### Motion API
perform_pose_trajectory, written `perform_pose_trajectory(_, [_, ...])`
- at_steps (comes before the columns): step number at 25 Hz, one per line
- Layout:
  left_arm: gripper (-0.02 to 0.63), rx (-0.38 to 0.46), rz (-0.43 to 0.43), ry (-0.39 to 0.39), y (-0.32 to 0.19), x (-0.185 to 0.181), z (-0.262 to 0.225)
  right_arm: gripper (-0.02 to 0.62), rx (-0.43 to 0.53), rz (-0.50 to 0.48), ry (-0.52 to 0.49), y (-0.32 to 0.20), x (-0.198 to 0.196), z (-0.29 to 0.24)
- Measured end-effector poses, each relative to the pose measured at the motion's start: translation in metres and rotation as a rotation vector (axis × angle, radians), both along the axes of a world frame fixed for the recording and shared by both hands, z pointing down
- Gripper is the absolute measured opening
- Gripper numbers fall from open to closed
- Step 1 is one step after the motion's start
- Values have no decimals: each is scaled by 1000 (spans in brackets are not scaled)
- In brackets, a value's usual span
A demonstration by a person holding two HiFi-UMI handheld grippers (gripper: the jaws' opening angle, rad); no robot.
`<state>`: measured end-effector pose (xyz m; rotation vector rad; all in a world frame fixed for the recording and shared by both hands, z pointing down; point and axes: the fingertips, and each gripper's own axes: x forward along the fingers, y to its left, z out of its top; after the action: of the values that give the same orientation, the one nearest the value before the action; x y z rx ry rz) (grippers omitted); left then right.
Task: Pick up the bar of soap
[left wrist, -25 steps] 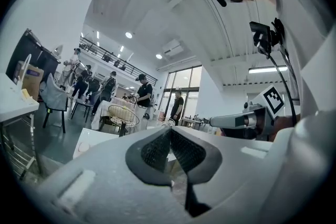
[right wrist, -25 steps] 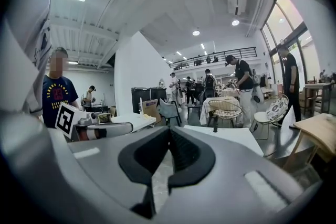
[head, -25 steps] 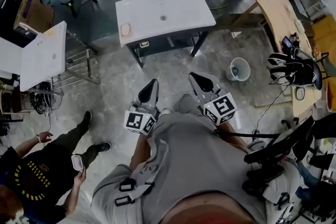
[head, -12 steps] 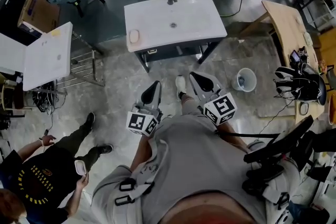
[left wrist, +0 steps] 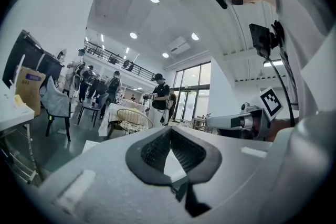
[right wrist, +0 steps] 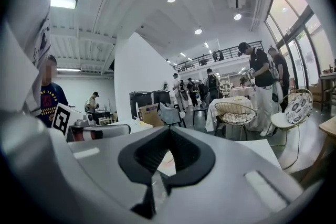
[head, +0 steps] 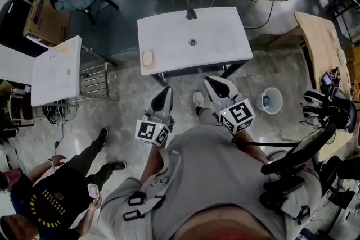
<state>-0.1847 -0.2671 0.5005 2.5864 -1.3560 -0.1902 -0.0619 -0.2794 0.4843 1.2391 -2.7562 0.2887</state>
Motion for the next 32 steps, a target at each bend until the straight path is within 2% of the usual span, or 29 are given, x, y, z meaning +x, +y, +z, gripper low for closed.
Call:
perform_pose_trajectory(5, [-3,-3,-33,-14,-65,17,-3,2,4,-28,-11,-74,21,-4])
perform_pose_trajectory(10, [-3,-9,-47,-62,-119,39,-9,2,18,-80,-22,-140,40,-9])
perform_pose_trajectory(14, [-3,-16,-96,-86,-160,46,-19,2,20,-110,-35,-179,53,-11])
perform_pose_trajectory(19, [-3,-19,-186,-55,-191,46,-30,2,3,-120,-40,-205,66,1])
perform_pose_trajectory(24, [-3,-17,-132,-74,-205,61,-37,2,30,-123,-60,-218,66,-6])
perform_pose_trajectory(32, [-3,31,-68,-58,-216,72,-53,2,27,-47,-72,-224,71,-11])
